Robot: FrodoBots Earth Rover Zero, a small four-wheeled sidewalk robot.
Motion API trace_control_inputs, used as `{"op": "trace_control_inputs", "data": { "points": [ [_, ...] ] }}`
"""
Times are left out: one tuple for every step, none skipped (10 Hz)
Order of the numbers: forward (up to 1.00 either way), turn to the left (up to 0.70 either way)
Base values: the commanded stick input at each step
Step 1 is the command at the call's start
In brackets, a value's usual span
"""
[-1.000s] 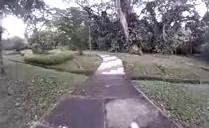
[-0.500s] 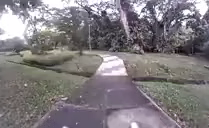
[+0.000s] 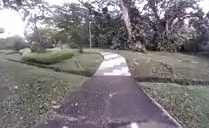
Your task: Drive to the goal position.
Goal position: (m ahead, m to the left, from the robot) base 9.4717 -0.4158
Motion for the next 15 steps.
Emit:
{"op": "trace_control_inputs", "data": {
  "points": [
    [0.70, -0.14],
    [0.70, -0.14],
    [0.70, -0.14],
    [0.70, -0.14],
    [0.70, -0.14],
    [0.70, -0.14],
    [0.70, -0.14],
    [0.70, -0.14],
    [0.70, -0.14],
    [0.70, -0.12],
    [0.70, -0.10],
    [0.70, -0.09],
    [0.70, -0.08],
    [0.70, -0.08],
    [0.70, -0.08]
  ]
}}
